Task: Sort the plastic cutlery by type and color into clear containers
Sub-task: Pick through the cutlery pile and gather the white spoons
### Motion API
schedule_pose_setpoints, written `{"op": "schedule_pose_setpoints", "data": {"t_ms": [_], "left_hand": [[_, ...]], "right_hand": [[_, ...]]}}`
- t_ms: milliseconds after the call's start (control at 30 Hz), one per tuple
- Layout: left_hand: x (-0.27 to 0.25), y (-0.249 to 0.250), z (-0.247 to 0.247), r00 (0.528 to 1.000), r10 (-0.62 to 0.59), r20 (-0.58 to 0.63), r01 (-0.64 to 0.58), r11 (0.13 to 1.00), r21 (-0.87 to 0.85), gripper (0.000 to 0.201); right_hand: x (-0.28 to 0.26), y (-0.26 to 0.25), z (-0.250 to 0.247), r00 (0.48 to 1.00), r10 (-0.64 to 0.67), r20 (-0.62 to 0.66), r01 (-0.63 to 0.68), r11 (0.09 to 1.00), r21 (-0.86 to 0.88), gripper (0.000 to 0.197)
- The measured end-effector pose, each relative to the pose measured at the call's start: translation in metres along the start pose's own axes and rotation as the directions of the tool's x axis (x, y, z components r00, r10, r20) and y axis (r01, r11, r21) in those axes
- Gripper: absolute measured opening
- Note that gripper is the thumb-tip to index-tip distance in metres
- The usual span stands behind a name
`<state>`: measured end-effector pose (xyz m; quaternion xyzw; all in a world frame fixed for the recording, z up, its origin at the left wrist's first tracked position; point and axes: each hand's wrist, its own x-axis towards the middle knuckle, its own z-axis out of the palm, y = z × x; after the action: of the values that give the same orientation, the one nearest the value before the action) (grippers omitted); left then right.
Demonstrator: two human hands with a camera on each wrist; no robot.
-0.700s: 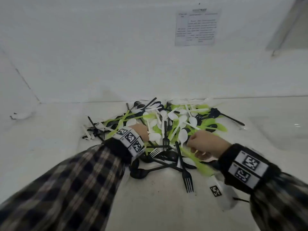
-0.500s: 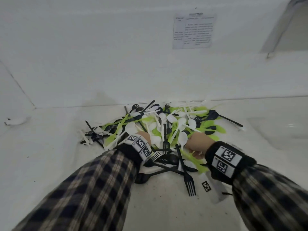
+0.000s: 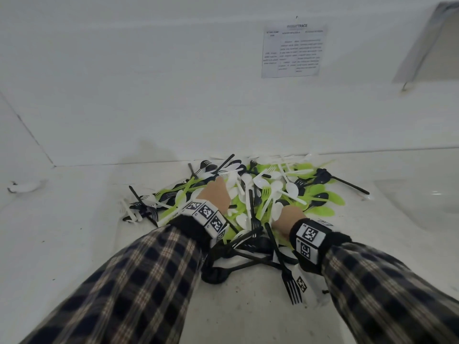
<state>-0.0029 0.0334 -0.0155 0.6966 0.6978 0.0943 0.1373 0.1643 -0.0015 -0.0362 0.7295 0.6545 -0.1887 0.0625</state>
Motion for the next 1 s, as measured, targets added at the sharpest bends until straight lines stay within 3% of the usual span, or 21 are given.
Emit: {"op": "schedule_pose_setpoints", "data": {"t_ms": [133, 267, 333, 467, 633, 767, 1000], "left_hand": [[0.005, 0.016, -0.005, 0.990, -0.007, -0.139, -0.012, 0.991, -0.133, 0.032], [0.007, 0.041, 0.003, 0.994, -0.014, -0.108, -0.007, 0.980, -0.198, 0.037], [0.009, 0.053, 0.012, 0.996, -0.012, -0.085, -0.002, 0.987, -0.159, 0.035], [0.013, 0.074, 0.035, 0.999, -0.031, -0.006, 0.030, 0.985, -0.172, 0.033], [0.025, 0.092, 0.058, 0.997, -0.035, 0.068, 0.044, 0.990, -0.137, 0.024], [0.029, 0.098, 0.071, 0.995, -0.055, 0.081, 0.059, 0.997, -0.056, 0.024], [0.033, 0.106, 0.082, 0.997, -0.069, 0.023, 0.067, 0.994, 0.085, 0.020]], "right_hand": [[0.008, -0.004, 0.005, 0.997, -0.073, 0.011, 0.074, 0.994, -0.086, 0.034], [0.016, 0.002, 0.003, 0.995, -0.098, 0.023, 0.100, 0.991, -0.087, 0.025], [0.016, 0.008, -0.002, 0.997, -0.083, -0.003, 0.083, 0.996, -0.024, 0.020], [0.022, 0.025, -0.012, 0.998, -0.006, -0.070, 0.021, 0.978, 0.206, 0.028], [0.034, 0.053, -0.027, 0.994, 0.047, -0.099, -0.010, 0.940, 0.340, 0.043], [0.036, 0.063, -0.030, 0.997, -0.004, -0.072, 0.040, 0.857, 0.514, 0.041], [0.054, 0.066, -0.027, 0.984, 0.102, -0.149, 0.034, 0.704, 0.709, 0.030]]}}
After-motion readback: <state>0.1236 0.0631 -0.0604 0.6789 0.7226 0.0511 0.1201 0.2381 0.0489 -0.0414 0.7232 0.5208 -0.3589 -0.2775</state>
